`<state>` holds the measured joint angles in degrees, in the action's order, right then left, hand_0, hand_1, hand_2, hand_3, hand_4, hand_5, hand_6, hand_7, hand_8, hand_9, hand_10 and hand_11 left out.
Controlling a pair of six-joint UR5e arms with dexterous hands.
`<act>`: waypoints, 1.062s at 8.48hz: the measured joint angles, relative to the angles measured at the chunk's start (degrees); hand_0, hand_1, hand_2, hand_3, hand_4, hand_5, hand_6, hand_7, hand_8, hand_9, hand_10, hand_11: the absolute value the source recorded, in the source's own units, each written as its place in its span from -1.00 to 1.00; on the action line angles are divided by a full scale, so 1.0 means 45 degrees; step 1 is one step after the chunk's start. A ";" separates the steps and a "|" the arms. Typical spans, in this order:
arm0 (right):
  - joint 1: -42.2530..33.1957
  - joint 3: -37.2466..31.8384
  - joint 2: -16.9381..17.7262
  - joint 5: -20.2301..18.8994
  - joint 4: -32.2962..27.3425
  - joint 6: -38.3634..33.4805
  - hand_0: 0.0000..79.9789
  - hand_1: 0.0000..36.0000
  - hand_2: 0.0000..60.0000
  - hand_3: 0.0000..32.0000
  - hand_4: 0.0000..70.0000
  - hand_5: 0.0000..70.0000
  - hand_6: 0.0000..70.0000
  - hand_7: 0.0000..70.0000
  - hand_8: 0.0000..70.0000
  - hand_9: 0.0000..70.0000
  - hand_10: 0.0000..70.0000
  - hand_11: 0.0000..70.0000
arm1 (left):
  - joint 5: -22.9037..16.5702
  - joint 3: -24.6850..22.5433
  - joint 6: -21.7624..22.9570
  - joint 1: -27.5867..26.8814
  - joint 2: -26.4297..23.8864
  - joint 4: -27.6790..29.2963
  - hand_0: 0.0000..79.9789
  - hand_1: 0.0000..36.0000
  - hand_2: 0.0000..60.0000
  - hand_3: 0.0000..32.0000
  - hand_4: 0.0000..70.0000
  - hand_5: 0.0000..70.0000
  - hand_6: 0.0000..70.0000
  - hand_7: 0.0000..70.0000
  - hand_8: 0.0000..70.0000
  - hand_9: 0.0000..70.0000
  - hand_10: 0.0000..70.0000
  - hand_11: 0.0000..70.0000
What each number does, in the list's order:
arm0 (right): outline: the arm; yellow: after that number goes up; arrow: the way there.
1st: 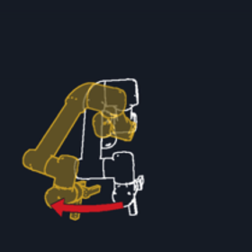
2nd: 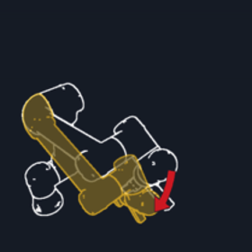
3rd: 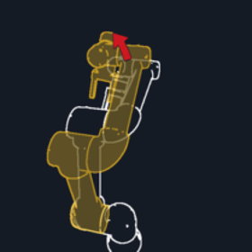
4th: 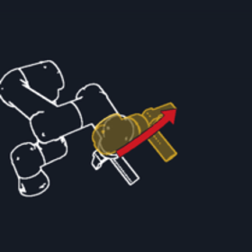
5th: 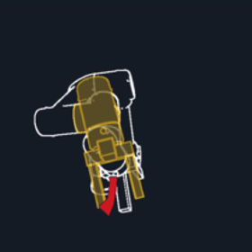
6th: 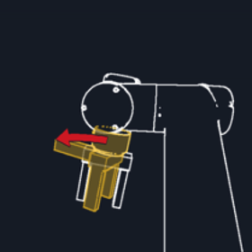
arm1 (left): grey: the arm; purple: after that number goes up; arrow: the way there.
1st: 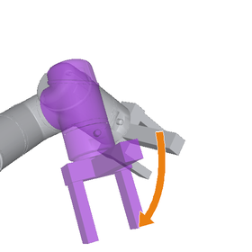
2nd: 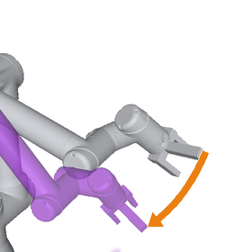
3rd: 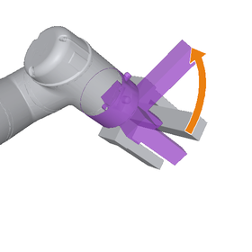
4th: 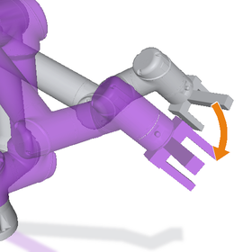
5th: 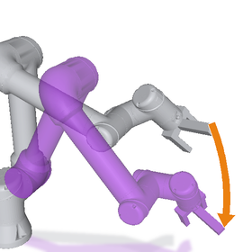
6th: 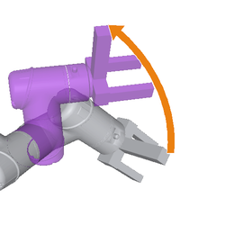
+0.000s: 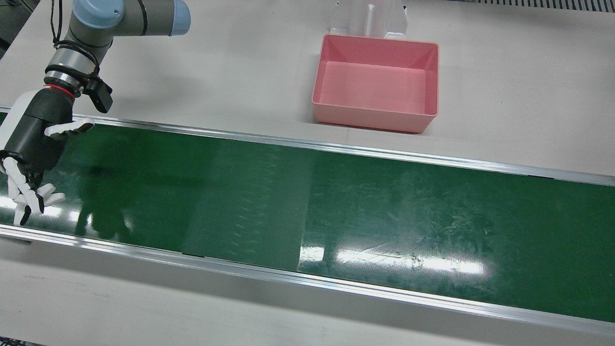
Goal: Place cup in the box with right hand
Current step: 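Open the right hand fingers and lower it toward the belt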
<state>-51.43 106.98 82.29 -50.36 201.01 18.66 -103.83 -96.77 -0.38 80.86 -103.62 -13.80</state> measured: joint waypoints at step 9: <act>0.0298 -0.0632 -0.0312 0.0055 -0.1262 0.0292 0.05 -1.00 -1.00 -0.88 -0.33 -0.91 -0.24 1.00 -0.16 0.54 -0.76 -0.66 | -0.0012 0.0008 0.0003 0.0000 0.0000 0.0000 -1.00 -1.00 -1.00 -1.00 -1.00 -1.00 -1.00 -1.00 -1.00 -1.00 -1.00 -1.00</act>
<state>-50.09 104.14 80.89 -50.11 195.32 19.98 -103.89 -96.73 -0.37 80.86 -103.62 -13.80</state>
